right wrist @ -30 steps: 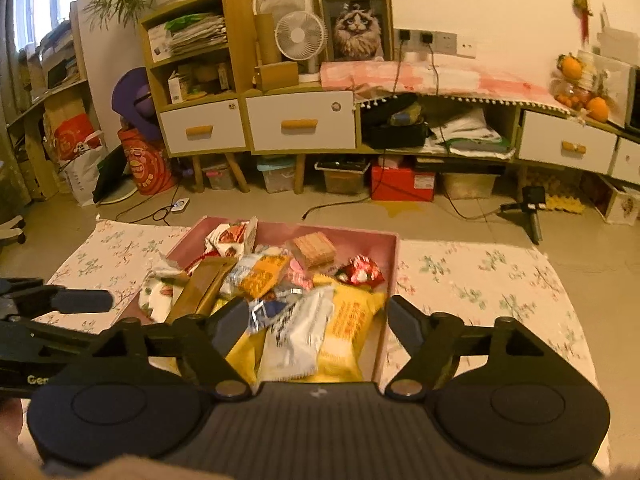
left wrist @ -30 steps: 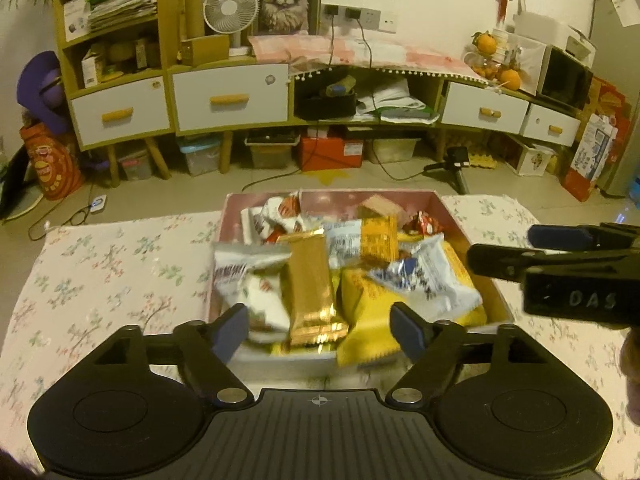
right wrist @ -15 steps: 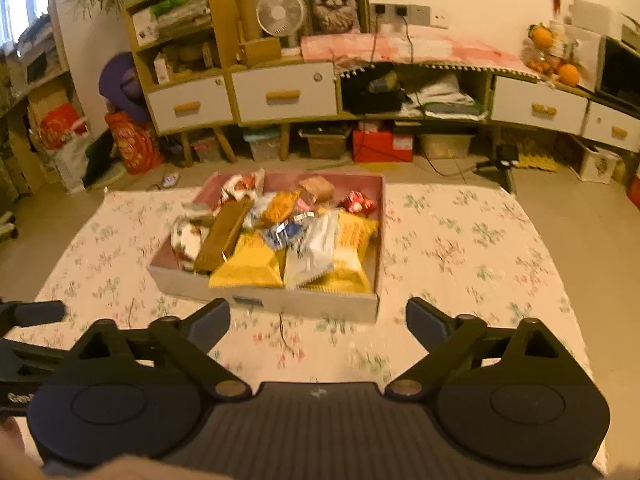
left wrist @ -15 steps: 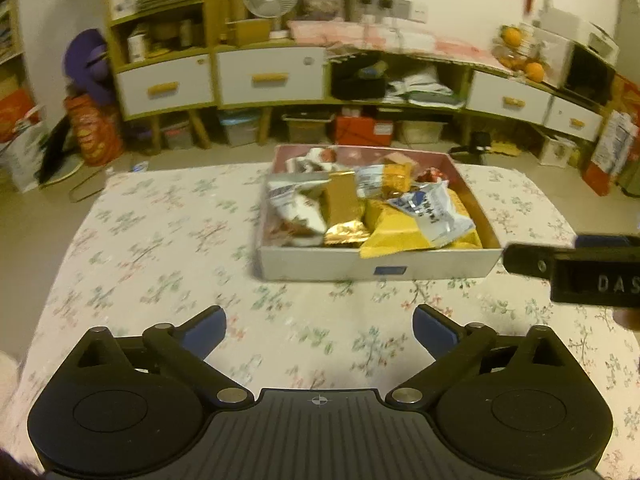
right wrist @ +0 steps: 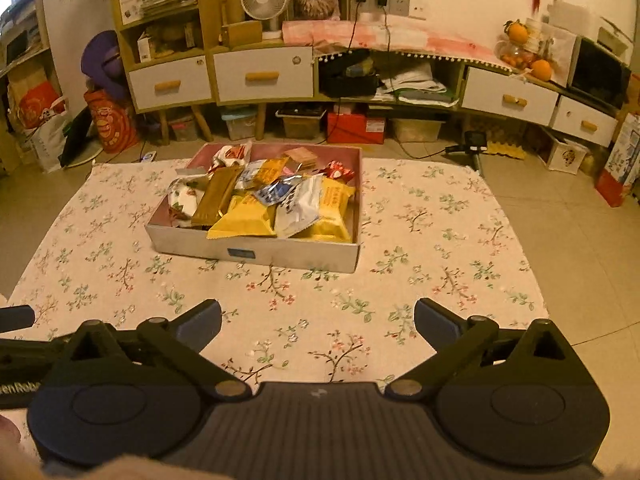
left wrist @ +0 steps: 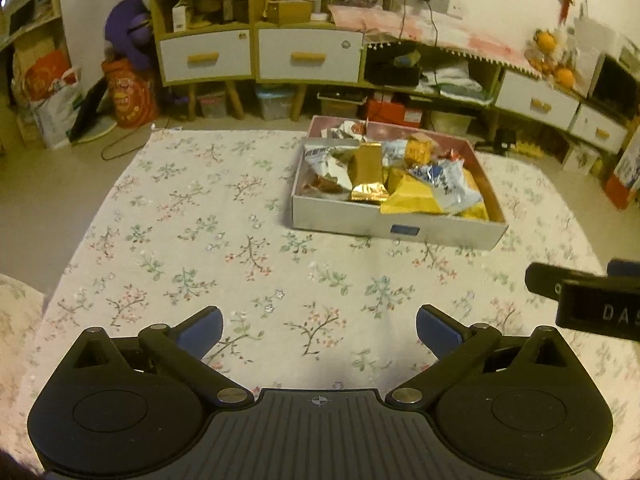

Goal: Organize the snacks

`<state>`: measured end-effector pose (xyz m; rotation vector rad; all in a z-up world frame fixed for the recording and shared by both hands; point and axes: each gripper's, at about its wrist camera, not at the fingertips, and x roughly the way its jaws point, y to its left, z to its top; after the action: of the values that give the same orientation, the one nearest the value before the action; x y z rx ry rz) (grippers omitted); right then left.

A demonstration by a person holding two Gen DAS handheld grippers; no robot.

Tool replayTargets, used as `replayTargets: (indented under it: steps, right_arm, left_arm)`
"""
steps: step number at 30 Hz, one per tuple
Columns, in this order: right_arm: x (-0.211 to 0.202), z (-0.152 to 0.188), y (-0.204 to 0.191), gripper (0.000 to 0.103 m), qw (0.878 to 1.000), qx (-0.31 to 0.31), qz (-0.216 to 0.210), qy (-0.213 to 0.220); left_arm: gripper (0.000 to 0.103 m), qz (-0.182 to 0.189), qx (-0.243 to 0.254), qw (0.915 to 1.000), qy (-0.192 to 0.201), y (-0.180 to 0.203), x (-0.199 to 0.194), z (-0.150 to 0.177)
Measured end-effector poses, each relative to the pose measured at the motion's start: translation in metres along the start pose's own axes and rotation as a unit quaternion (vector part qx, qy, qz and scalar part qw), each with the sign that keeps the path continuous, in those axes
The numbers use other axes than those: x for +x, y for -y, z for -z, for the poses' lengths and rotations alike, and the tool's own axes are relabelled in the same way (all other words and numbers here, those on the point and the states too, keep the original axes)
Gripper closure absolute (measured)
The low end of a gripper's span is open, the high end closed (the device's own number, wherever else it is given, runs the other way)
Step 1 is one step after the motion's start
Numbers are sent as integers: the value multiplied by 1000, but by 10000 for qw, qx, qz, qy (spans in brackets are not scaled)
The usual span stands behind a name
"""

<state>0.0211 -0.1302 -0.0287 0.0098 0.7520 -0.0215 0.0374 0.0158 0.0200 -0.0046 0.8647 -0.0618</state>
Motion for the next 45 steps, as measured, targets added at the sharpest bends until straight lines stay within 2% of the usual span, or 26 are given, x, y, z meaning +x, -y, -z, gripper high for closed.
replayTargets:
  steps: [6, 17, 45]
  right_arm:
    - [9, 0, -6, 0, 9997, -219, 46, -26]
    - [7, 0, -3, 0, 9999, -131, -54, -89]
    - [6, 0, -4, 0, 9996, -45, -167, -204]
  left_arm:
    - [0, 37, 14, 10000, -3, -2, 1, -2]
    - [0, -100, -53, 9999, -67, -9, 7, -2]
    - [0, -99, 26, 9999, -83, -4, 5, 0]
